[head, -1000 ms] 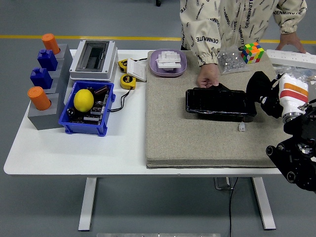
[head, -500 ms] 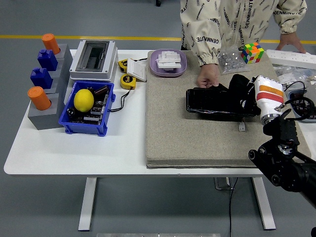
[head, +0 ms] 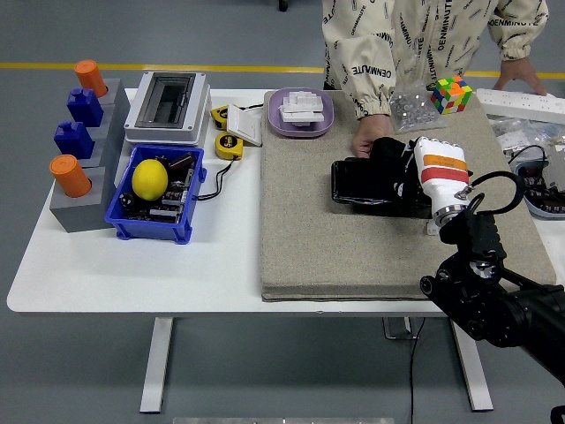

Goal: Pick the rag up,wipe the panel,place it on the desk

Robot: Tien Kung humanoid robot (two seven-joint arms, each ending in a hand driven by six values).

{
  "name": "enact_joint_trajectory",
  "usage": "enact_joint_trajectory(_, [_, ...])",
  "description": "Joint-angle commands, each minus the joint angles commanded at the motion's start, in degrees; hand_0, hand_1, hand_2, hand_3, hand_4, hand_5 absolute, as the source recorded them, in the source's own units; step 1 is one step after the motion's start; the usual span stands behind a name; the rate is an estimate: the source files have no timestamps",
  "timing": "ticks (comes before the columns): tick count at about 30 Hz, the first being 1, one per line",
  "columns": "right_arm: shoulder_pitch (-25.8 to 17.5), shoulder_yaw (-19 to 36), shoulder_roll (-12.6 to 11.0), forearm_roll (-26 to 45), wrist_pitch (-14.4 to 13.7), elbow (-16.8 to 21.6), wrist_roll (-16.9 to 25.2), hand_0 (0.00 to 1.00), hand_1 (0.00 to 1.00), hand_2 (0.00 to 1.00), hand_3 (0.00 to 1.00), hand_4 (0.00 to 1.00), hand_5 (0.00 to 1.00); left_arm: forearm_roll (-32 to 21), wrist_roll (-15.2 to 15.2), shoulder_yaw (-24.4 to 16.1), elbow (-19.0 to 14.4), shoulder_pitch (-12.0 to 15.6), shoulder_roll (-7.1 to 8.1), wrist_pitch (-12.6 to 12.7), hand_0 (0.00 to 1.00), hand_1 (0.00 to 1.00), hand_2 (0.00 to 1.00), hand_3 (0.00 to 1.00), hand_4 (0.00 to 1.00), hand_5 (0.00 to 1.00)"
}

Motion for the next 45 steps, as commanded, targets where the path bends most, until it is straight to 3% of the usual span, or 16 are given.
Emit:
enact_joint_trajectory(24, [4.61,-14.09,4.30,1.78,0.00,4.89,-0.58,0.279,0.358,0.373,0.376,0.912,0.083,-0.12,0.02,0.66,0.02,-0.07,0.24,0.01,0.604,0.636,0.637,0.562,0.631,0.448])
enact_joint_trajectory(45, [4.16,-11.79,1.70,1.16,0.00,4.70,-0.66,0.277,0.357,0.373,0.375,0.911,0.084,0.06,0.02,0.05,-0.02,-0.25,0.08,0.01,0.603,0.636,0.637,0.562,0.631,0.447])
